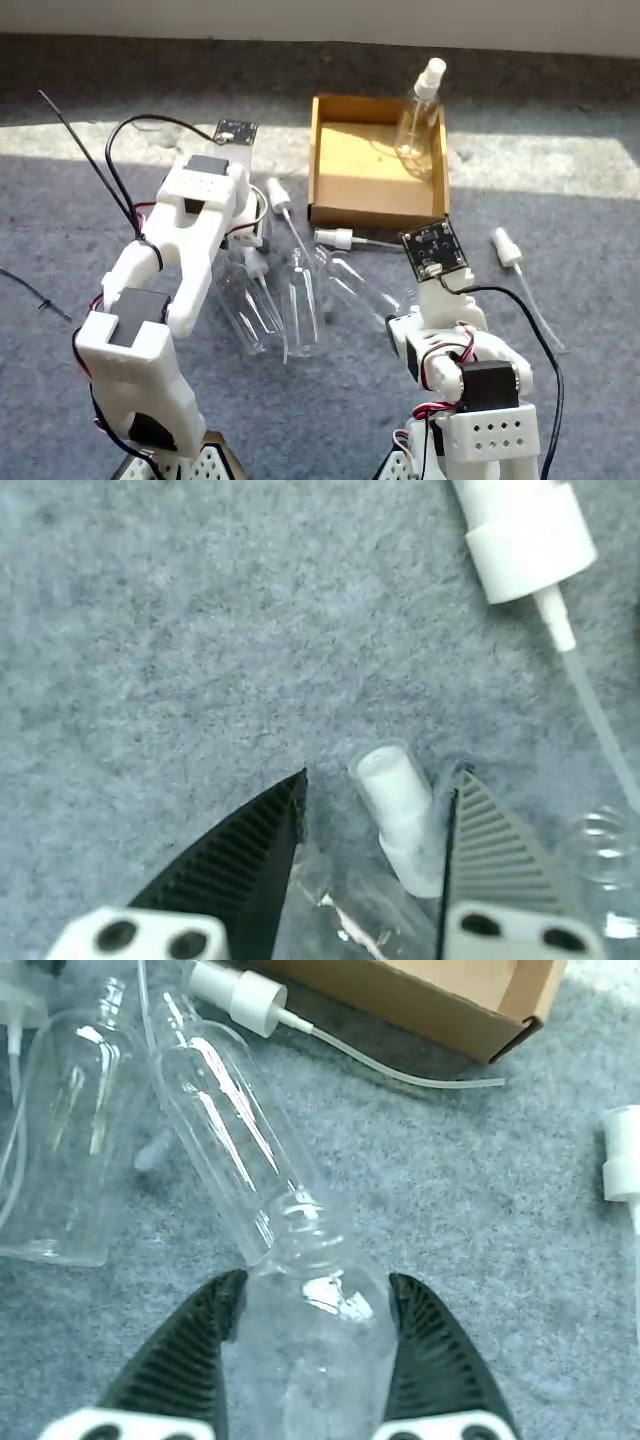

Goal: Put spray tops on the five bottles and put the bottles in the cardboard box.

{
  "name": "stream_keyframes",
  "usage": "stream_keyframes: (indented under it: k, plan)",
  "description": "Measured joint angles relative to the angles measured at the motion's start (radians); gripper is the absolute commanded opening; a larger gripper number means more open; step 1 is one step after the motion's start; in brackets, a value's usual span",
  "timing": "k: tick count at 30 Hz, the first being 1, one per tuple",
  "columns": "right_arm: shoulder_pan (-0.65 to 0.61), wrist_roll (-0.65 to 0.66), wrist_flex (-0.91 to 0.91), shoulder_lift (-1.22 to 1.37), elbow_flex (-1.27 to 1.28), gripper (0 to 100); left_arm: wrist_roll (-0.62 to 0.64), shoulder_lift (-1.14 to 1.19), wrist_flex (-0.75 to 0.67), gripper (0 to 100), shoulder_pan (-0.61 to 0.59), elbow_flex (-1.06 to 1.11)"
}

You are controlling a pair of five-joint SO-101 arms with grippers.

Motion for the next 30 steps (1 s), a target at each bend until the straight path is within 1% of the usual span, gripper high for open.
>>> stream_keyframes:
  k: [3,7,10,18,21,23,25,27,30]
  plan:
    - [0.000,0.000,0.000,0.000,0.000,0.4,0.000,0.002,0.000,21,0.002,0.003]
    - [0.000,0.000,0.000,0.000,0.000,0.4,0.000,0.002,-0.020,13,0.002,0.025]
    - [0.000,0.000,0.000,0.000,0.000,0.4,0.000,0.002,-0.032,11,0.002,0.025]
    - [0.000,0.000,0.000,0.000,0.000,0.4,0.000,0.002,-0.063,9,0.002,0.020]
    - [0.000,0.000,0.000,0.000,0.000,0.4,0.000,0.003,-0.063,9,0.002,-0.051]
    - [0.000,0.000,0.000,0.000,0.000,0.4,-0.002,0.003,-0.061,11,-0.009,-0.123]
    - [0.000,0.000,0.000,0.000,0.000,0.4,-0.029,0.003,-0.009,16,-0.026,-0.203]
    - [0.000,0.000,-0.003,0.000,0.000,0.4,-0.034,0.003,0.094,19,-0.038,-0.284]
    - [0.000,0.000,-0.009,0.000,0.000,0.4,0.012,0.003,0.282,19,-0.044,-0.376]
